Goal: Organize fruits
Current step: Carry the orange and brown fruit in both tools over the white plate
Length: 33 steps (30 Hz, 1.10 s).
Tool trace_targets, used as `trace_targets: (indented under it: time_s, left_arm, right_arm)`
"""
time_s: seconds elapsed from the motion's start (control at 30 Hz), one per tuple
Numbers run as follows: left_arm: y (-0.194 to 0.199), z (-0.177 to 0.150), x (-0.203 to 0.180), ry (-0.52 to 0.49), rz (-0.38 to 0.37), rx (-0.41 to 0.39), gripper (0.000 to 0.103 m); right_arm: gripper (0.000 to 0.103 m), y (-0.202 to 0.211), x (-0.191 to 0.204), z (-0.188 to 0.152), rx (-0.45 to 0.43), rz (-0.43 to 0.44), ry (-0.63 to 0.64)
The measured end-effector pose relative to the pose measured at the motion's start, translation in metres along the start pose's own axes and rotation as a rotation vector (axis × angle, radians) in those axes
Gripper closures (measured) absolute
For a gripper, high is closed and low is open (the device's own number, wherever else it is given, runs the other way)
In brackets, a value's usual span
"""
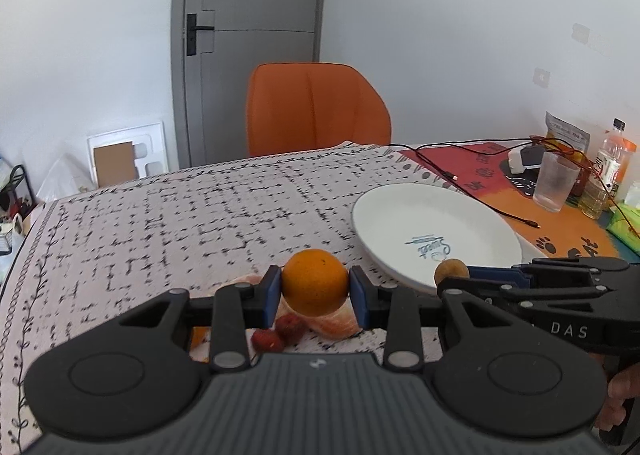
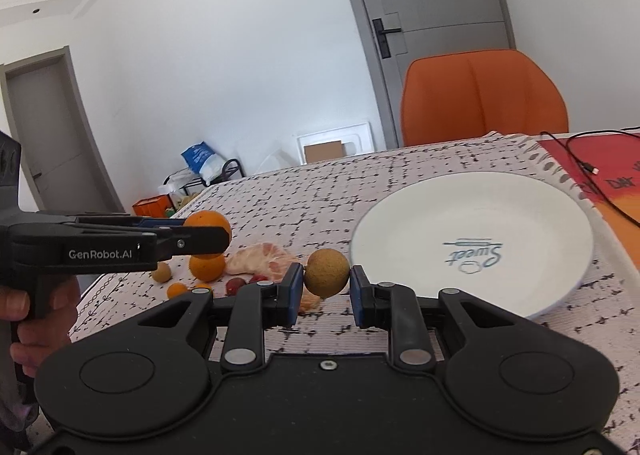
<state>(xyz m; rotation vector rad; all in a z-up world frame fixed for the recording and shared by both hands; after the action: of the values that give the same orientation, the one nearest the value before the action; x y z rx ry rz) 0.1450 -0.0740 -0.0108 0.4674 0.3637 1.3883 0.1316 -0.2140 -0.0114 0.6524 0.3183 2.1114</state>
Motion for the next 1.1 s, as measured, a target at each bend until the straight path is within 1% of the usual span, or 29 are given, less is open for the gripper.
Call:
trace_targets:
  time_s: [0.53,0.77,1.1]
  left_arm:
    - [-0.026,0.017,-0.041,-0.079,-0.053,0.009,0.068]
    - [-0.039,0.019,-0.061,-0.112,-0.079,0.022,0.068]
    - [-0.063,0.018,-0.082,-0.148,-0.118,0.059,0.068]
  right_arm:
    - [0.08,0.023,-0.03,-0.005,-0.022,-0.053,-0.059]
    - [0.079,0.027,-0.048,-0.006,-0.033,-0.096,-0.081]
    - [0.079,0.03,-0.063,-0.007,-0.029,-0.164,-0.091]
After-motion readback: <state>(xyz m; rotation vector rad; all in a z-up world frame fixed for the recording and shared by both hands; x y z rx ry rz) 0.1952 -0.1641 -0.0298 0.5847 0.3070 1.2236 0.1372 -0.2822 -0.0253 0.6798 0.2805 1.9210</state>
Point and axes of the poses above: each gripper's, at about its wrist camera, not at the fingertips, and y roughly against the way its jaws point, x to its left, z to its top, the point moved 3 cm from there along -y, roughly the way its jaws point, and after that the axes turned 8 degrees about z, right-handed, at the moved point
